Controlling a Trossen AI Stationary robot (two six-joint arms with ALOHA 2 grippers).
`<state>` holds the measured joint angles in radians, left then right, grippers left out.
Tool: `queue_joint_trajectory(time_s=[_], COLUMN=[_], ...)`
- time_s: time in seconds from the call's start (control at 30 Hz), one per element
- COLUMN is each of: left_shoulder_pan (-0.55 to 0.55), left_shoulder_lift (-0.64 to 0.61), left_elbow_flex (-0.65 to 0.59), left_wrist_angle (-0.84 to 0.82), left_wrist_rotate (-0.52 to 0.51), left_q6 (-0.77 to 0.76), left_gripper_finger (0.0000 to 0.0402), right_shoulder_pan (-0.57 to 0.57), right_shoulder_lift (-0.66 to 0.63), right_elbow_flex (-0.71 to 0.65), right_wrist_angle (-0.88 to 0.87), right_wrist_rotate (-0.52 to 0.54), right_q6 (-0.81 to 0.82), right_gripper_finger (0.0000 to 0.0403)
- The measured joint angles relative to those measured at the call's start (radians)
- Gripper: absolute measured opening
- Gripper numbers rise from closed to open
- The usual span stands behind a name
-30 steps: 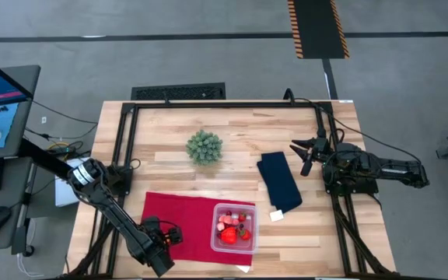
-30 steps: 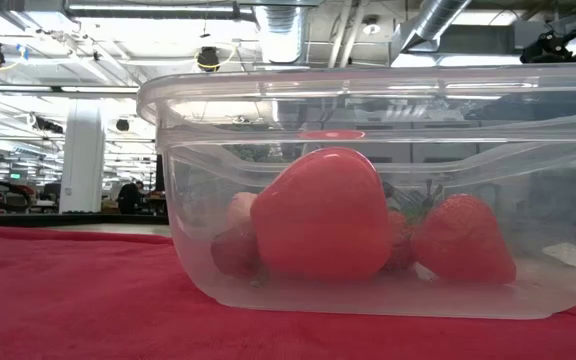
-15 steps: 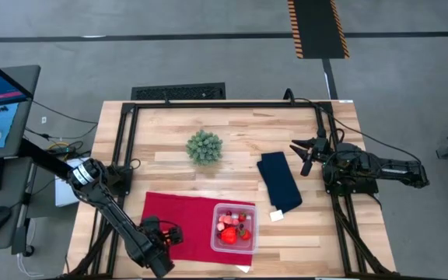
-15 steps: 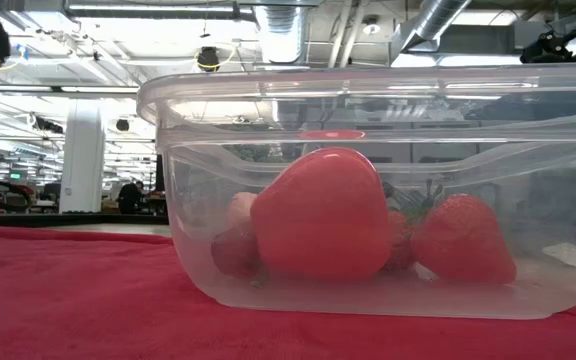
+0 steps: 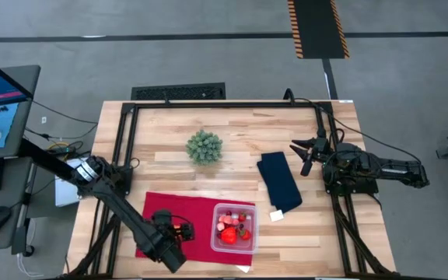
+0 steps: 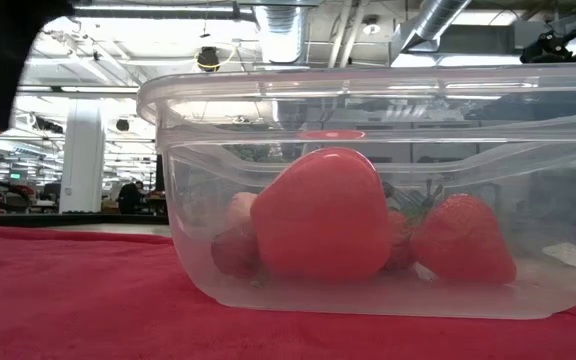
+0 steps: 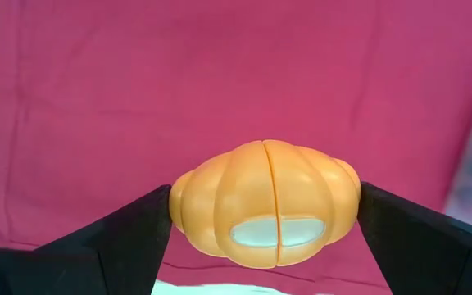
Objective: Pick and placing Produce into tupperware
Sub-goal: Put the croissant into the transparent bin
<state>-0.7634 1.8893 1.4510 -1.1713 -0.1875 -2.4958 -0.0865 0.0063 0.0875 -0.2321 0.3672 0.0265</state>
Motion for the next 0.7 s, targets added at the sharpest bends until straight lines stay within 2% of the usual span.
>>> queue_joint_trajectory(time_s=[0.27, 0.7], left_shoulder_pan=[0.106, 0.240], left_shoulder_lift=[0.000, 0.008], left_elbow_flex=[0.087, 0.124], left_wrist_angle=[0.021, 0.213], left_wrist_rotate=[0.002, 0.063], left_q6=[0.209, 0.502], left_gripper_finger=[0.0348, 0.0348], right_shoulder_pan=[0.000, 0.000], right_shoulder_lift=[0.000, 0.000], right_elbow_flex=[0.000, 0.000], right_wrist_angle=[0.000, 0.000], right_wrist_rotate=[0.000, 0.000], right_q6=[0.000, 0.000], right_gripper_finger=[0.0120, 0.0120])
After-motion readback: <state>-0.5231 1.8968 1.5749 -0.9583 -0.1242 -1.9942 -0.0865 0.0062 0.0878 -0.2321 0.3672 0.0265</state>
